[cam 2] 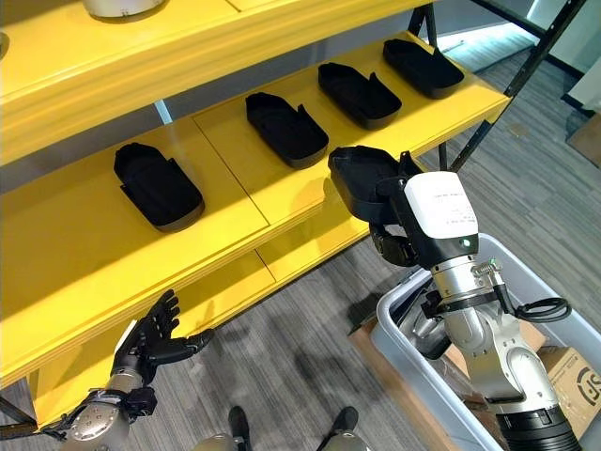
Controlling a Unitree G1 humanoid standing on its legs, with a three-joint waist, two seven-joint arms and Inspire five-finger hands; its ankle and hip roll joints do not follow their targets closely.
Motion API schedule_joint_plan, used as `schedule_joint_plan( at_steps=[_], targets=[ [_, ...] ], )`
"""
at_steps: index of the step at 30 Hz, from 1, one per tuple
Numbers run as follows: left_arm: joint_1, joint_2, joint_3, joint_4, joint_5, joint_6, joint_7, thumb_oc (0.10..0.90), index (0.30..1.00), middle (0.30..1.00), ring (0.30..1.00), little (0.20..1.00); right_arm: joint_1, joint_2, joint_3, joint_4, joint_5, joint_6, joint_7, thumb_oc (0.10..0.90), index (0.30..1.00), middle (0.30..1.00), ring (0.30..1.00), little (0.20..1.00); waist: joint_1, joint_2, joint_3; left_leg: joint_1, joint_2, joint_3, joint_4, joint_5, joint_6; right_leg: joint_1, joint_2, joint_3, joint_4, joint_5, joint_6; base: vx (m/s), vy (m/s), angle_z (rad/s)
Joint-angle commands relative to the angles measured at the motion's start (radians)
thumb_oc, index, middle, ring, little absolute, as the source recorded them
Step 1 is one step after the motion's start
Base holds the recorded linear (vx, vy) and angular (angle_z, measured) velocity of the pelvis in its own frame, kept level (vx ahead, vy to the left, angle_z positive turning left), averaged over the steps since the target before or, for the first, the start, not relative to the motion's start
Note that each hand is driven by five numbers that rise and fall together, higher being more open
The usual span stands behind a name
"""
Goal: Move parts from the plastic box to the shelf.
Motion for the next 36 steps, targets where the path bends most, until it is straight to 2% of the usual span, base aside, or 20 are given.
schedule_joint_plan(
  at_steps=[1, 5, 8, 9, 10, 11, 13, 14, 15, 16, 17, 18, 19, 20, 21, 24, 26, 29, 36],
  targets=[
    [-0.034, 0.028, 0.066, -0.086, 0.037, -0.092, -0.003, 0.9, 1.0, 1.0, 1.0, 1.0, -0.136, -0.004, -0.059, -0.122, -0.007, -0.028, -0.078, 0.4, 0.3, 0.3, 0.3, 0.3, 0.03, -0.042, -0.059, 0.07, 0.021, 0.038, 0.021, -0.099, -0.022, 0.074, -0.13, -0.002, -0.043, 0.205, 0.173, 0.0, 0.125, 0.17],
    [-0.041, 0.039, 0.077, -0.096, 0.045, -0.1, 0.0, 0.9, 1.0, 1.0, 1.0, 1.0, -0.148, -0.001, -0.044, -0.116, -0.017, -0.023, -0.077, 0.4, 0.3, 0.3, 0.3, 0.3, 0.039, -0.052, -0.053, 0.035, -0.008, 0.029, 0.046, -0.112, -0.009, 0.073, -0.157, -0.007, -0.055, 0.283, 0.173, -0.01, 0.146, 0.17],
    [-0.057, 0.049, 0.078, -0.098, 0.053, -0.108, 0.004, 0.9, 1.0, 1.0, 1.0, 1.0, -0.162, 0.004, -0.032, -0.105, -0.019, -0.022, -0.077, 0.4, 0.3, 0.3, 0.3, 0.3, 0.039, -0.049, -0.046, 0.001, -0.022, 0.021, 0.11, -0.153, 0.007, 0.07, -0.179, -0.002, -0.047, 0.302, 0.173, 0.0, 0.194, 0.29],
    [-0.064, 0.053, 0.073, -0.096, 0.06, -0.108, 0.005, 0.9, 1.0, 1.0, 1.0, 1.0, -0.162, 0.005, -0.027, -0.099, -0.018, -0.021, -0.074, 0.4, 0.3, 0.3, 0.3, 0.3, 0.035, -0.047, -0.043, -0.004, -0.025, 0.013, 0.122, -0.16, 0.014, 0.069, -0.18, 0.014, -0.042, 0.302, 0.173, 0.04, 0.169, 0.23],
    [-0.074, 0.058, 0.066, -0.086, 0.065, -0.11, 0.01, 0.9, 1.0, 1.0, 1.0, 1.0, -0.156, 0.008, -0.027, -0.091, -0.013, -0.02, -0.072, 0.4, 0.3, 0.3, 0.3, 0.3, 0.017, -0.04, -0.04, 0.003, -0.033, 0.001, 0.11, -0.164, 0.023, 0.057, -0.18, 0.066, -0.023, 0.324, 0.173, 0.04, 0.167, 0.2],
    [-0.074, 0.057, 0.065, -0.085, 0.065, -0.11, 0.011, 0.9, 1.0, 1.0, 1.0, 1.0, -0.155, 0.008, -0.027, -0.092, -0.013, -0.021, -0.072, 0.4, 0.3, 0.3, 0.3, 0.3, 0.019, -0.041, -0.04, 0.005, -0.034, 0.003, 0.106, -0.163, 0.024, 0.055, -0.182, 0.069, -0.021, 0.325, 0.173, 0.06, 0.172, 0.23],
    [-0.074, 0.06, 0.063, -0.084, 0.07, -0.109, 0.007, 0.9, 1.0, 1.0, 1.0, 1.0, -0.132, 0.015, -0.034, -0.092, -0.01, -0.025, -0.063, 0.4, 0.3, 0.3, 0.3, 0.3, -0.007, -0.024, -0.047, 0.032, -0.047, -0.01, 0.063, -0.159, 0.036, 0.037, -0.159, 0.158, -0.004, 0.306, 0.173, 0.08, 0.143, 0.26],
    [-0.073, 0.059, 0.063, -0.084, 0.07, -0.109, 0.007, 0.9, 1.0, 1.0, 1.0, 1.0, -0.13, 0.015, -0.034, -0.094, -0.01, -0.025, -0.062, 0.4, 0.3, 0.3, 0.3, 0.3, -0.005, -0.024, -0.048, 0.037, -0.047, -0.007, 0.057, -0.157, 0.036, 0.033, -0.159, 0.163, 0.001, 0.303, 0.173, 0.12, 0.284, 0.31],
    [-0.08, 0.058, 0.06, -0.071, 0.066, -0.109, 0.013, 0.9, 1.0, 1.0, 1.0, 1.0, -0.106, 0.014, -0.044, -0.09, 0.003, -0.035, -0.054, 0.4, 0.3, 0.3, 0.3, 0.3, -0.069, -0.008, -0.034, 0.076, -0.067, -0.058, -0.009, -0.099, 0.059, -0.079, 0.003, 0.434, 0.067, 0.179, 0.123, 0.09, 0.254, 0.32],
    [-0.081, 0.052, 0.056, -0.061, 0.069, -0.105, 0.012, 0.9, 1.0, 1.0, 1.0, 1.0, -0.093, 0.017, -0.052, -0.091, 0.012, -0.04, -0.053, 0.4, 0.3, 0.3, 0.3, 0.3, -0.076, -0.004, -0.031, 0.086, -0.068, -0.078, -0.024, -0.088, 0.063, -0.108, 0.087, 0.493, 0.102, 0.107, 0.101, 0.11, 0.271, 0.79],
    [-0.083, 0.046, 0.054, -0.058, 0.072, -0.102, 0.009, 0.9, 1.0, 1.0, 1.0, 1.0, -0.086, 0.022, -0.056, -0.092, 0.019, -0.045, -0.055, 0.4, 0.3, 0.3, 0.3, 0.3, -0.076, -0.003, -0.032, 0.092, -0.07, -0.092, -0.037, -0.081, 0.065, -0.12, 0.141, 0.513, 0.121, 0.051, 0.088, 0.03, 0.052, 0.86],
    [-0.084, 0.046, 0.053, -0.058, 0.072, -0.102, 0.009, 0.9, 1.0, 1.0, 1.0, 1.0, -0.086, 0.022, -0.057, -0.092, 0.019, -0.045, -0.055, 0.4, 0.3, 0.3, 0.3, 0.3, -0.076, -0.004, -0.032, 0.091, -0.07, -0.091, -0.039, -0.076, 0.064, -0.123, 0.141, 0.512, 0.122, 0.052, 0.085, 0.03, 0.0, 0.7],
    [-0.09, 0.028, 0.047, -0.051, 0.08, -0.096, 0.006, 0.9, 1.0, 1.0, 1.0, 1.0, -0.071, 0.028, -0.066, -0.088, 0.026, -0.049, -0.057, 0.4, 0.3, 0.3, 0.3, 0.3, -0.072, -0.013, -0.038, 0.097, -0.082, -0.119, -0.058, -0.068, 0.065, -0.102, 0.215, 0.509, 0.096, -0.025, 0.062, 0.0, -0.022, 0.31],
    [-0.091, 0.028, 0.047, -0.051, 0.08, -0.096, 0.006, 0.9, 1.0, 1.0, 1.0, 1.0, -0.071, 0.028, -0.068, -0.088, 0.026, -0.049, -0.057, 0.4, 0.3, 0.3, 0.3, 0.3, -0.074, -0.014, -0.038, 0.094, -0.083, -0.12, -0.06, -0.061, 0.064, -0.101, 0.214, 0.507, 0.089, -0.019, 0.059, 0.03, -0.038, 0.13],
    [-0.092, 0.017, 0.04, -0.045, 0.074, -0.094, 0.004, 0.9, 1.0, 1.0, 1.0, 1.0, -0.07, 0.027, -0.067, -0.093, 0.027, -0.059, -0.06, 0.4, 0.3, 0.3, 0.3, 0.3, -0.073, -0.018, -0.044, 0.099, -0.089, -0.127, -0.07, -0.063, 0.061, -0.081, 0.236, 0.514, 0.044, -0.038, 0.052, -0.02, -0.054, 0.53],
    [-0.089, -0.014, 0.036, -0.037, 0.067, -0.095, 0.004, 0.9, 1.0, 1.0, 1.0, 1.0, -0.057, 0.03, -0.084, -0.09, 0.029, -0.061, -0.054, 0.4, 0.3, 0.3, 0.3, 0.3, -0.07, -0.025, -0.068, 0.092, -0.092, -0.148, -0.079, -0.042, 0.049, -0.037, 0.254, 0.564, -0.03, -0.038, 0.049, 0.0, -0.093, 0.61],
    [-0.081, -0.028, 0.045, -0.043, 0.057, -0.094, 0.004, 0.9, 1.0, 1.0, 1.0, 1.0, -0.069, 0.026, -0.08, -0.093, 0.03, -0.066, -0.056, 0.4, 0.3, 0.3, 0.3, 0.3, -0.057, -0.024, -0.083, 0.099, -0.085, -0.138, -0.087, -0.036, 0.046, -0.017, 0.247, 0.54, -0.059, -0.027, 0.051, -0.01, -0.092, 0.35],
    [-0.069, -0.044, 0.037, -0.054, 0.046, -0.086, -0.004, 0.9, 1.0, 1.0, 1.0, 1.0, -0.061, 0.032, -0.085, -0.111, 0.026, -0.071, -0.046, 0.4, 0.3, 0.3, 0.3, 0.3, -0.057, -0.021, -0.114, 0.112, -0.076, -0.132, -0.101, -0.024, 0.036, 0.02, 0.251, 0.539, -0.102, -0.026, 0.045, 0.01, -0.121, -0.03],
    [-0.074, -0.053, 0.017, -0.059, 0.039, -0.082, -0.001, 0.9, 1.0, 1.0, 1.0, 1.0, -0.068, 0.033, -0.078, -0.133, 0.036, -0.079, -0.042, 0.4, 0.3, 0.3, 0.3, 0.3, -0.06, -0.016, -0.127, 0.124, -0.064, -0.135, -0.089, -0.021, 0.024, 0.058, 0.262, 0.537, -0.129, -0.033, 0.031, -0.03, -0.067, 0.03]
  ],
)
